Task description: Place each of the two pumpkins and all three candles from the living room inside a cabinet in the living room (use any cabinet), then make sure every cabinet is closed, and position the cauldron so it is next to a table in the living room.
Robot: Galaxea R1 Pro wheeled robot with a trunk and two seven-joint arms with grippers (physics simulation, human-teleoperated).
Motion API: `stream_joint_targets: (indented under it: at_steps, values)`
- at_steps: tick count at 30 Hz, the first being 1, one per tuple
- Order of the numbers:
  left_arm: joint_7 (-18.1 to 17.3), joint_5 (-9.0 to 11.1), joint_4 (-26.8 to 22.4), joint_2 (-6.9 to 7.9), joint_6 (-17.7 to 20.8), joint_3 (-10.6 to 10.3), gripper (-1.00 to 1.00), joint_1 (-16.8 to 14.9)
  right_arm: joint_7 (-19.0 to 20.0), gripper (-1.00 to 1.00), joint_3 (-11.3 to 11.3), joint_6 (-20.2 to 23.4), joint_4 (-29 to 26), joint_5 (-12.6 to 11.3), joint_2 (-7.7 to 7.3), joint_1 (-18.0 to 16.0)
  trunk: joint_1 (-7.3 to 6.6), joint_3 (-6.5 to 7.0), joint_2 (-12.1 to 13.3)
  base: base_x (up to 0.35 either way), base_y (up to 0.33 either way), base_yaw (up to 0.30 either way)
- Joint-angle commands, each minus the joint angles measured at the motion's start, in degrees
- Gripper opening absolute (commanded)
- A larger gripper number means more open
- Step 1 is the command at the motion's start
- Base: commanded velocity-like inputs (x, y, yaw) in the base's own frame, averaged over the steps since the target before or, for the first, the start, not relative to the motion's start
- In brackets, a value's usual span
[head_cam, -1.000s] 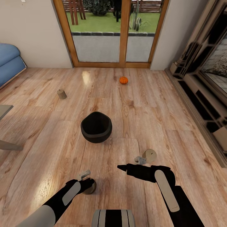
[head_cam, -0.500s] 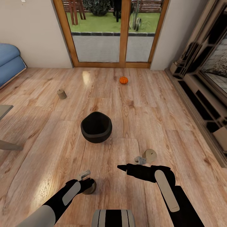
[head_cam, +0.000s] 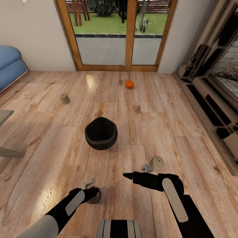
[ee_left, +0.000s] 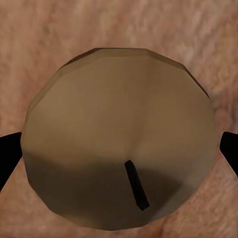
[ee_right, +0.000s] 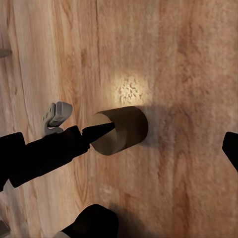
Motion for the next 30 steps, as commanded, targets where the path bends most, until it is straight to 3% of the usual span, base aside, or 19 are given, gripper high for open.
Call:
stream_joint_targets:
  at_steps: [1,10,16,23,30]
  values:
    - [0.50,0.52,-0.14,0.08,0.02,-0.41,-1.00,-0.04,0.09,1.00,-0.03,0.23,-0.04,0.12,0.03,-0.02,-0.01,-0.04,-0.02,0.000,0.000,0.000]
    - [0.39,0.61,-0.14,0.17,0.02,-0.42,-1.00,-0.04,0.09,1.00,-0.04,0.23,-0.04,0.12,-0.03,-0.02,-0.01,-0.04,-0.02,0.000,0.000,0.000]
    - [0.33,0.61,-0.14,0.25,0.07,-0.42,-1.00,-0.04,0.10,1.00,-0.04,0.23,-0.04,0.12,0.01,-0.02,-0.16,1.29,0.06,0.000,0.000,0.000]
    - [0.07,0.61,-0.14,0.34,0.04,-0.39,-1.00,-0.04,0.11,1.00,-0.04,0.23,-0.04,0.12,-0.01,-0.02,-0.16,1.29,0.06,0.000,0.000,0.000]
    - [-0.28,0.61,-0.72,0.60,0.19,-0.28,-1.00,-0.04,0.10,1.00,-0.08,0.23,-0.01,0.12,0.01,-0.02,-0.35,2.84,0.16,0.000,0.000,0.000]
